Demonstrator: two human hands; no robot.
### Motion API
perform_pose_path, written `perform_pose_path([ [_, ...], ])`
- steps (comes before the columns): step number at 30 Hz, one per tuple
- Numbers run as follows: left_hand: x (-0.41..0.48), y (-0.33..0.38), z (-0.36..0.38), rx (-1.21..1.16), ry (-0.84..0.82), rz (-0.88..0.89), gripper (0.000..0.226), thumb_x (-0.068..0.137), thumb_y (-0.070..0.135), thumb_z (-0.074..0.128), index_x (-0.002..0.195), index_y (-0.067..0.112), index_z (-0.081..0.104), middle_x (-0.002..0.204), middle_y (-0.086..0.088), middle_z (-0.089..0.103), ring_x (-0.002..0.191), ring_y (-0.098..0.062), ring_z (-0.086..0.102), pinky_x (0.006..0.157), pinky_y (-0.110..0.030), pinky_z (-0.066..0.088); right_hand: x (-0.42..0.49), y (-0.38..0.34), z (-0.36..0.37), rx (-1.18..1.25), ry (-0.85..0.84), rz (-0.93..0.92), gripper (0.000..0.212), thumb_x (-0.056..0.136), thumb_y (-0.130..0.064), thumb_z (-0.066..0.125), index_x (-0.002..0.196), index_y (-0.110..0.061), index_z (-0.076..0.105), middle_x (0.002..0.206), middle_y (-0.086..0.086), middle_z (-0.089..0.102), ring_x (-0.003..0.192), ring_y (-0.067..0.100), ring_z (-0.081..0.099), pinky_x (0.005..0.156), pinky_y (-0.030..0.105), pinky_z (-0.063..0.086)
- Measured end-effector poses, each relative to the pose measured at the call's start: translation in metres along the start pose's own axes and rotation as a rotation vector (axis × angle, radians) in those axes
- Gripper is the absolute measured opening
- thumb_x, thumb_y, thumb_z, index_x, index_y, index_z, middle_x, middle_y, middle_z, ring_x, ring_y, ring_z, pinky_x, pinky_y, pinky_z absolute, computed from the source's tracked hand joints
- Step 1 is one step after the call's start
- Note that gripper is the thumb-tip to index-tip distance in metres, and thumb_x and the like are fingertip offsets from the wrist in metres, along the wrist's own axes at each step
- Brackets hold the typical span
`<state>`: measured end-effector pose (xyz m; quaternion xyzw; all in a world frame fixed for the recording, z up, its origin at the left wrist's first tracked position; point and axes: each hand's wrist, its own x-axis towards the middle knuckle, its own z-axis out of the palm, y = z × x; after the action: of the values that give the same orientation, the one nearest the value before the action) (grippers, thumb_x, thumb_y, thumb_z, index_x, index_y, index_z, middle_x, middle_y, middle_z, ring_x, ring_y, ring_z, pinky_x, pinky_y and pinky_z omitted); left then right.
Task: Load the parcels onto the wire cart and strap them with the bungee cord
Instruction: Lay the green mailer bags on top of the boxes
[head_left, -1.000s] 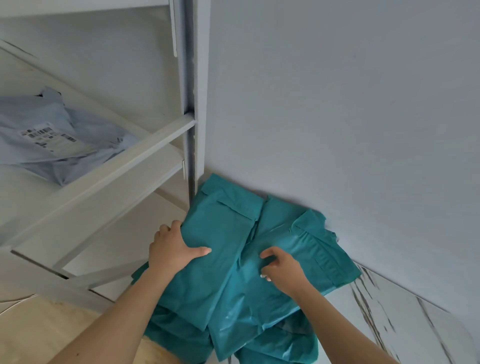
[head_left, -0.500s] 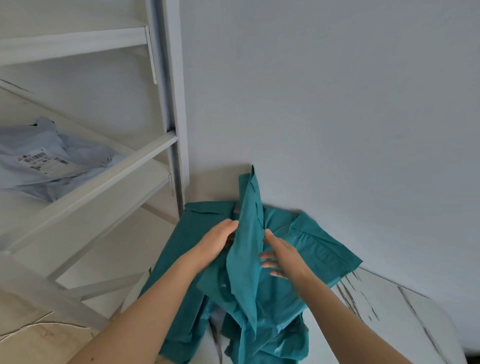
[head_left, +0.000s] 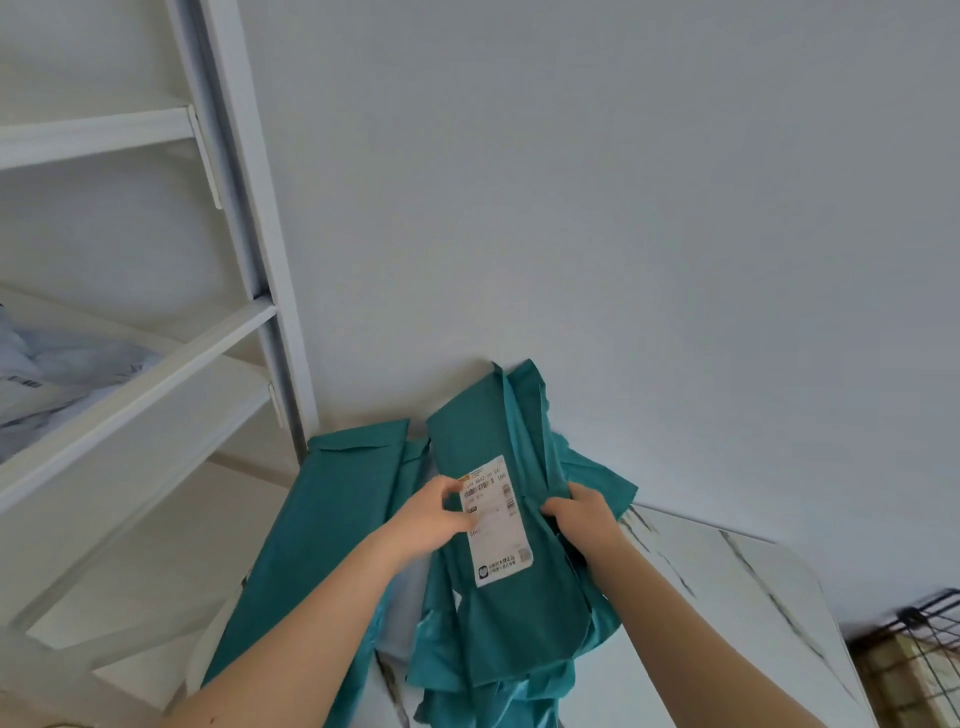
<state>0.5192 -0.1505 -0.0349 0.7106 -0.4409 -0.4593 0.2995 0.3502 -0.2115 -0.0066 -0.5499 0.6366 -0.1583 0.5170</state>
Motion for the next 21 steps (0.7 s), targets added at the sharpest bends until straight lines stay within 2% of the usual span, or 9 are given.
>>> perform_pose_path([
  [1,-0.001,-0.001,0.001,-0.028,0.027,-0.031,0.055,0.089,0.019,0.062,0.137,0.011,0.036,0.134,0.004,0.044,0.097,-0.005,0.05,0.072,-0.01,0.041,-0.001,0.002,-0.003,0.029,0.0,-0.001,0.019,0.084,-0.008,0.051,0.098,-0.003,0.063,0.098,0.016,0.068,0.087,0.031,0.065,0.082,0.04,0.053],
  [4,0.002,-0.008,0.006,-0.239,0.027,-0.133,0.06,0.085,0.023,0.068,0.136,0.014,0.037,0.133,0.001,0.051,0.112,-0.015,0.053,0.097,-0.029,0.043,-0.005,0.004,-0.013,0.096,0.02,0.008,0.023,0.082,-0.011,0.051,0.099,0.002,0.06,0.097,0.02,0.067,0.077,0.026,0.06,0.079,0.04,0.053],
  [7,0.002,-0.005,0.011,-0.317,-0.025,-0.146,0.03,0.085,0.023,0.068,0.11,0.024,0.051,0.116,0.006,0.059,0.109,-0.018,0.056,0.097,-0.039,0.044,-0.008,0.003,-0.022,0.128,0.056,0.041,0.009,0.084,-0.008,0.049,0.081,0.0,0.053,0.075,0.012,0.056,0.063,0.021,0.049,0.059,0.027,0.041],
  [9,0.004,-0.002,0.015,-0.358,0.008,-0.123,0.019,0.085,0.021,0.069,0.099,0.023,0.055,0.112,0.002,0.063,0.107,-0.02,0.059,0.098,-0.041,0.045,-0.007,0.004,-0.027,0.101,0.098,0.057,0.014,0.088,-0.007,0.045,0.075,-0.007,0.042,0.069,0.005,0.043,0.058,0.016,0.037,0.052,0.026,0.028],
  [14,0.009,0.002,0.022,-0.453,0.177,-0.07,0.019,0.091,0.022,0.061,0.106,0.011,0.055,0.107,-0.004,0.062,0.097,-0.021,0.06,0.085,-0.034,0.049,-0.002,0.02,-0.032,0.089,0.162,0.025,0.012,0.09,-0.007,0.04,0.078,-0.009,0.043,0.071,0.007,0.043,0.06,0.017,0.036,0.055,0.028,0.027],
  [18,0.015,0.002,0.016,-0.618,0.311,-0.118,0.024,0.098,0.023,0.045,0.092,0.006,0.061,0.092,-0.008,0.066,0.088,-0.028,0.062,0.083,-0.038,0.048,-0.004,0.035,-0.04,0.242,0.224,-0.004,0.017,0.088,-0.005,0.038,0.076,-0.007,0.05,0.076,0.01,0.051,0.071,0.02,0.044,0.063,0.029,0.034],
  [21,0.017,0.004,0.011,-0.571,0.453,-0.133,0.029,0.099,0.021,0.04,0.077,0.006,0.051,0.076,-0.007,0.054,0.071,-0.023,0.048,0.063,-0.031,0.037,-0.004,0.042,-0.054,0.273,0.318,-0.001,0.019,0.091,-0.005,0.036,0.078,-0.003,0.049,0.078,0.013,0.051,0.072,0.022,0.045,0.062,0.031,0.035],
])
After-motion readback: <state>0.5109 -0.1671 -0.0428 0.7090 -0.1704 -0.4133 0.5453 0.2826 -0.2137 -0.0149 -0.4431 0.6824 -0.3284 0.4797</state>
